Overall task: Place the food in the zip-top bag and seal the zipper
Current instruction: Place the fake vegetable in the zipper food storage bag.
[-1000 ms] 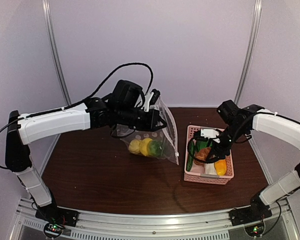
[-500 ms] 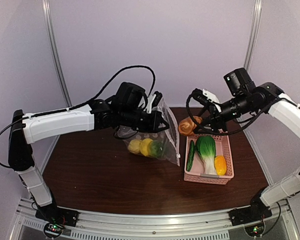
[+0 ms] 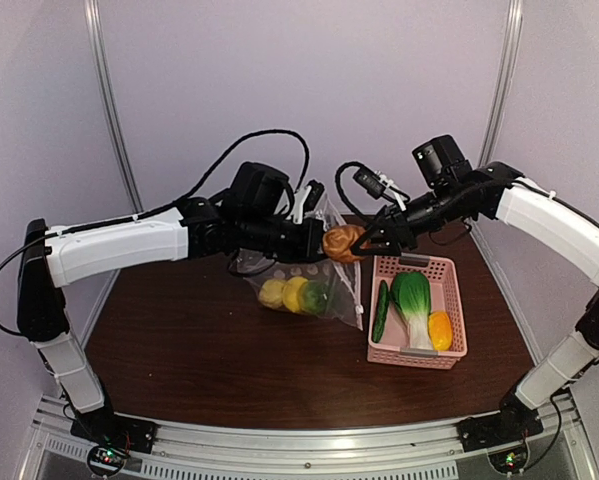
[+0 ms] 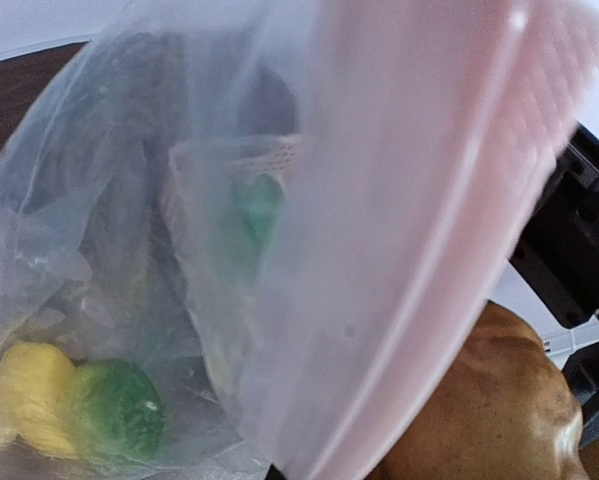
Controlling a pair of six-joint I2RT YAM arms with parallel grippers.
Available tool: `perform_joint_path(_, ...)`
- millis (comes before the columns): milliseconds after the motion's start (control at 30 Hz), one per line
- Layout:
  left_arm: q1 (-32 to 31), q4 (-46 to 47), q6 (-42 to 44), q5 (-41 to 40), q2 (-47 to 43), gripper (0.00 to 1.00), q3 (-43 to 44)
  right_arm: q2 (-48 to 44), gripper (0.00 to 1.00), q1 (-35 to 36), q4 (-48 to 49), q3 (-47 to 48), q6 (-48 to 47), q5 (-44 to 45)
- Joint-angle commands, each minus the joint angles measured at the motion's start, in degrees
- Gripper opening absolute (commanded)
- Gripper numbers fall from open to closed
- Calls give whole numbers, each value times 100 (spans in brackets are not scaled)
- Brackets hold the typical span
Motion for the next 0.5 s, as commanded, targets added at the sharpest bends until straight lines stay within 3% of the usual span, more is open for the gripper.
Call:
perform_joint_path(0, 29, 321, -58, 119, -86, 0, 82, -28, 36, -25, 347, 69, 449, 753)
perform_joint_path(467, 32, 442, -119, 233, -95, 0, 31, 24, 35, -271, 225, -227, 475, 1610)
